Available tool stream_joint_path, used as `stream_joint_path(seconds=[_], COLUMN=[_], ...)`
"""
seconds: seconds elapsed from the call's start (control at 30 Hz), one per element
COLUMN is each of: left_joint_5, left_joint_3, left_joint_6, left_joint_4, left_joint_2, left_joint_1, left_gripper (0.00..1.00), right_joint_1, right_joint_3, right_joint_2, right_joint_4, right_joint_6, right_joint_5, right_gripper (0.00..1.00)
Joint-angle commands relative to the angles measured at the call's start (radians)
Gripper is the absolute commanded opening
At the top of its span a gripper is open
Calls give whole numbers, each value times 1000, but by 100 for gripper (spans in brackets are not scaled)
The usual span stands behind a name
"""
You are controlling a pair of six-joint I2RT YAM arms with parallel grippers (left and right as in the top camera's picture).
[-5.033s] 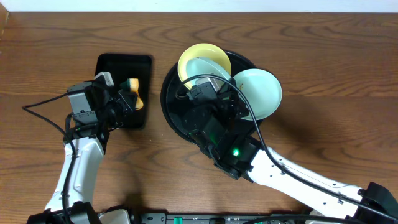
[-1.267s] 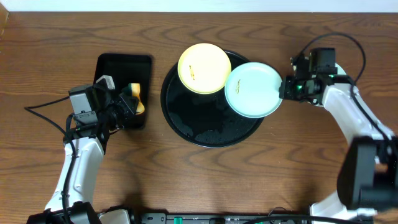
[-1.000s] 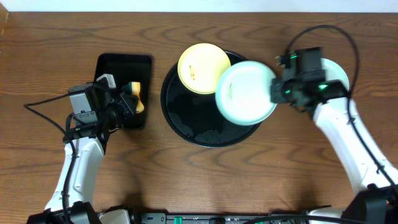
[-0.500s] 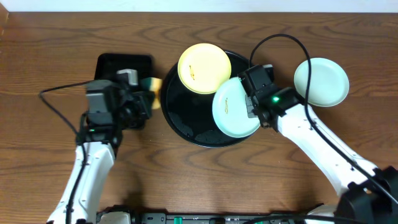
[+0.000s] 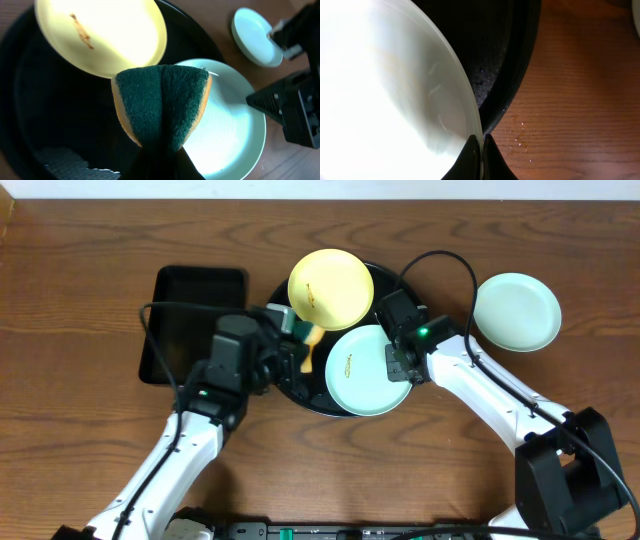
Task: Clean dirty plates on tray and stack at the side
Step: 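Scrub the held pale blue plate with the sponge in left gripper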
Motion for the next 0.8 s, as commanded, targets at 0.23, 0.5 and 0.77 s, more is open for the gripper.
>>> stream_joint_path(seconds=[0.23,0.5,0.77], left_joint_5=[-58,-58,-58], left_joint_3=[30,30,30], left_joint_6=[21,21,21], left_joint_4=[59,194,291], left_joint_2=[164,292,390], left_joint_1=[-129,-206,-223], left_gripper=[8,8,8], right_joint_1=[2,2,2], right_joint_3=[11,11,11], right_joint_2=[15,15,15], right_joint_4=[-8,-9,-8], right_joint_6=[10,10,10], right_joint_5=[-21,-22,-21], right_gripper=[1,1,1])
